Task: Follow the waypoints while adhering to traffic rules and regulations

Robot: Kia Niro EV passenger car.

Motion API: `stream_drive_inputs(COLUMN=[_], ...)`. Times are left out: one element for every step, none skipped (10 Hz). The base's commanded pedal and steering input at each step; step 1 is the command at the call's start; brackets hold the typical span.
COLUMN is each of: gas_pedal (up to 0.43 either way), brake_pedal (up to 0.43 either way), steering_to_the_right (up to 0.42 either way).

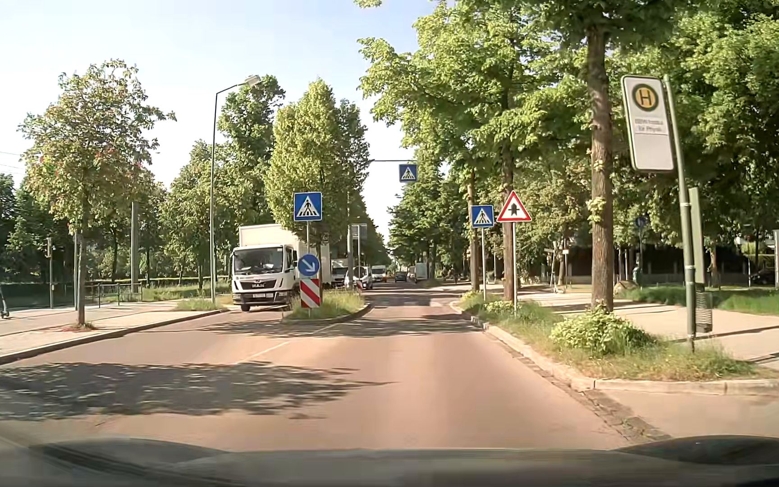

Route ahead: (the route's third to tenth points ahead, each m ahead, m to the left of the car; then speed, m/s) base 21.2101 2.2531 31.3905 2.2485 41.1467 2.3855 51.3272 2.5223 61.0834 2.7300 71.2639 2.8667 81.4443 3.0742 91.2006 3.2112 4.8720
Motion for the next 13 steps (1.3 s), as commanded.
stream_drive_inputs(gas_pedal=[0.000,0.000,0.000,0.000,0.000,0.000,0.000,0.000,0.000,0.000,0.000,0.000,0.000], brake_pedal=[0.079,0.098,0.091,0.079,0.073,0.067,0.067,0.055,0.043,0.018,0.000,0.000,0.000], steering_to_the_right=[0.004,0.004,0.005,0.005,0.005,0.005,0.005,0.005,0.005,0.005,0.005,0.004,0.004])
